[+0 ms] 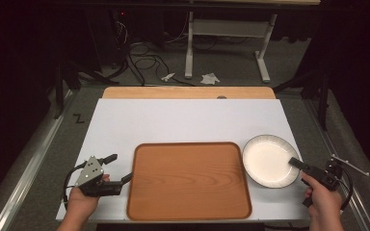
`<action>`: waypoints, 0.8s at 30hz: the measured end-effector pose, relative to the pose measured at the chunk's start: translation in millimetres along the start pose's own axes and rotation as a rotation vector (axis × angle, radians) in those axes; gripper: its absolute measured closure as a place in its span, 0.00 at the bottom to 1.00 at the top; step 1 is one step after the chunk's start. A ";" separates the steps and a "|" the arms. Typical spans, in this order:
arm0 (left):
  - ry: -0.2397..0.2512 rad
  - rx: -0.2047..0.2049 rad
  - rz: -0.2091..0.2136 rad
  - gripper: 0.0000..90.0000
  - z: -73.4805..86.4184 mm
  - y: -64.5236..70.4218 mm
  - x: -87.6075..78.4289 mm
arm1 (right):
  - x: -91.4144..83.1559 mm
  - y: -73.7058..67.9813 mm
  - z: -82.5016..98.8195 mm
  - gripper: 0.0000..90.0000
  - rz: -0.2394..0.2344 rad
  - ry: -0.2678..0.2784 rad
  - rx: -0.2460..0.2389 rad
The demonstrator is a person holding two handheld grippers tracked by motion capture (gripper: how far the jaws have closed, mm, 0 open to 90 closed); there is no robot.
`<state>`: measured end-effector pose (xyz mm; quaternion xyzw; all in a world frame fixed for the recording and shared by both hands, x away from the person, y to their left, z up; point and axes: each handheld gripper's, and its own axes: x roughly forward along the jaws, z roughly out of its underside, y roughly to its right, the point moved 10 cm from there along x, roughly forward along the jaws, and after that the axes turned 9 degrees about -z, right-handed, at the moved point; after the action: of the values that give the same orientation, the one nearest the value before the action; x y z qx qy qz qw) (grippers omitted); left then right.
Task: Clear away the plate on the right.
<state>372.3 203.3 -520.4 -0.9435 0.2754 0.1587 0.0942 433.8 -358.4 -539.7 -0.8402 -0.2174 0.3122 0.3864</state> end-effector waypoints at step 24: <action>0.009 -0.015 -0.010 0.18 0.2 -4.5 -2.3 | 51.1 -74.5 7.6 0.94 -0.110 -0.118 -0.122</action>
<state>372.9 208.2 -519.3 -0.9463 0.2698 0.1559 0.0864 455.7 -278.2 -503.3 -0.8291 -0.3042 0.3259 0.3375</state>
